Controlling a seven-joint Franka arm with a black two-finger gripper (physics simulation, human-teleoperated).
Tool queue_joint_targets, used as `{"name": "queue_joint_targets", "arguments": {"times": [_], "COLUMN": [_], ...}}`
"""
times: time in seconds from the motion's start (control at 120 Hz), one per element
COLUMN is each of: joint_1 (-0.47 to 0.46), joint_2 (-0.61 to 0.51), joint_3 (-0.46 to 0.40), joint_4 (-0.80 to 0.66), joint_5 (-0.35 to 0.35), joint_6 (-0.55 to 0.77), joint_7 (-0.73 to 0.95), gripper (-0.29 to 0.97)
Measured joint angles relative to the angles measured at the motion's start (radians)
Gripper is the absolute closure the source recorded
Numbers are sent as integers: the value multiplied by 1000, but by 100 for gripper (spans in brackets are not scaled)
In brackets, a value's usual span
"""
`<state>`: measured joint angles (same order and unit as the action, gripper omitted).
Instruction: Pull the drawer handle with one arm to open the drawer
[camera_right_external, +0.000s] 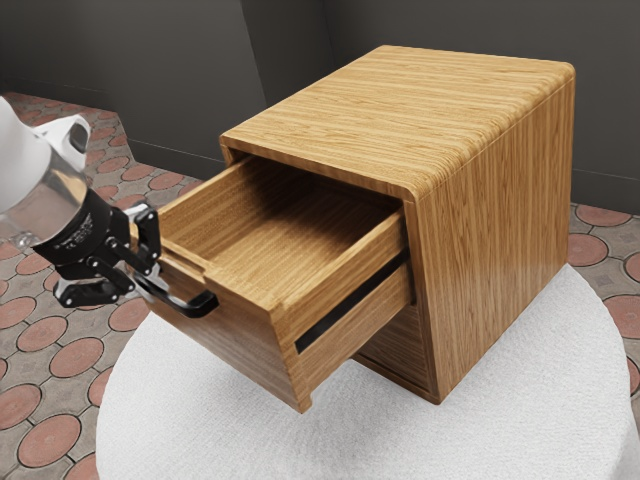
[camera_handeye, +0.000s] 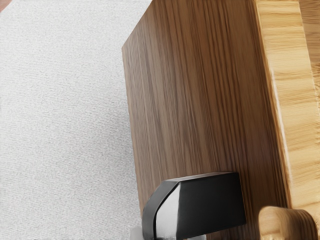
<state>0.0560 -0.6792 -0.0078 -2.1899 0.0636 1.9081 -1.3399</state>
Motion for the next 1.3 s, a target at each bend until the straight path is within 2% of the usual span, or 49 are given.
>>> {"name": "queue_joint_targets", "arguments": {"times": [0.592,0.925,1.15,1.3], "joint_1": [18,22,21,21], "joint_2": [-196,-239,-265,-291], "joint_3": [0,1,3,3], "joint_4": [-145,-173,-174,-182], "joint_5": [1,1,-1,-2], "joint_6": [-1,-3,-2,-3], "joint_7": [-3,-3,4,11], "gripper": [79,78,59,33]}}
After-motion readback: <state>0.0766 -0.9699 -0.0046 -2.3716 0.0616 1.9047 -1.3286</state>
